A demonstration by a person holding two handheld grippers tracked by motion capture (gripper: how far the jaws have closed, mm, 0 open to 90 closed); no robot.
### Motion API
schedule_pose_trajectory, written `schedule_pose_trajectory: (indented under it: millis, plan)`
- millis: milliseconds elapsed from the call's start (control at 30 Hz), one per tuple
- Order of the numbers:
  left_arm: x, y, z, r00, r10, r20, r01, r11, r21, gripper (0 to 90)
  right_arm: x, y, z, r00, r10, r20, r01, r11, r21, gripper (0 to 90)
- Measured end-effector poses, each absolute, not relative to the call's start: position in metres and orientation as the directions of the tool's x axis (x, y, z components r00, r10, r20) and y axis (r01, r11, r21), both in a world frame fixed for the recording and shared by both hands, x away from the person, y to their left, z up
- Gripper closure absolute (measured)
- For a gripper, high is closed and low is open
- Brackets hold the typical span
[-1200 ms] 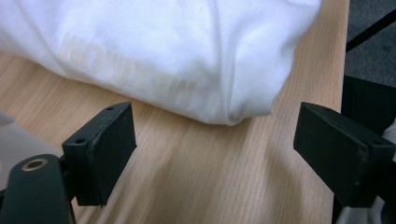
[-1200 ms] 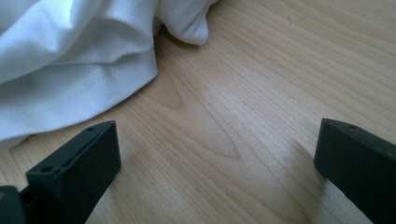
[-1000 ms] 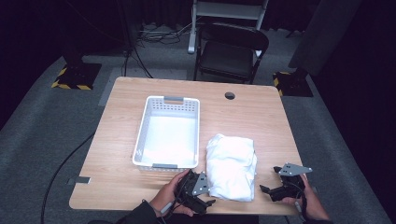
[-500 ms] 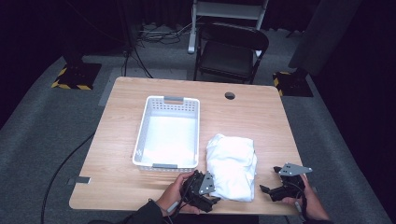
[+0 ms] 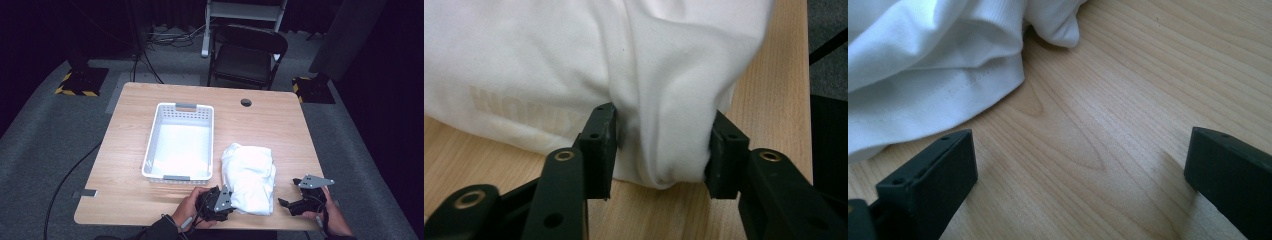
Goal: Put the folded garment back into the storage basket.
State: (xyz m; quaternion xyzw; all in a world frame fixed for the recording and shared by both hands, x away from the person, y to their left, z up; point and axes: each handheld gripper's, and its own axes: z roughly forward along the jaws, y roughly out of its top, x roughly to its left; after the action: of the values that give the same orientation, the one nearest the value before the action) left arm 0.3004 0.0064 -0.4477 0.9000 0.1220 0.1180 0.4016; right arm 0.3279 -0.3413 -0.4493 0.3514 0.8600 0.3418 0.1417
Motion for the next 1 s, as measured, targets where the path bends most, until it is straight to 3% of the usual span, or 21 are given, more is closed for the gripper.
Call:
schedule_pose_trajectory:
  millis: [300, 1000]
  plan:
    - [0.299, 0.005, -0.45, 0.945, 0.29, 0.151, 0.082, -0.658, 0.748, 64.6, 0.328, -0.341, -0.449, -0.713, 0.701, -0.003, 0.507, 0.52, 0.687, 0.4]
    - [0.3, 0.006, -0.451, 0.949, 0.289, 0.126, 0.098, -0.648, 0.756, 65.2, 0.332, -0.338, -0.436, -0.699, 0.714, -0.023, 0.52, 0.53, 0.67, 2.3]
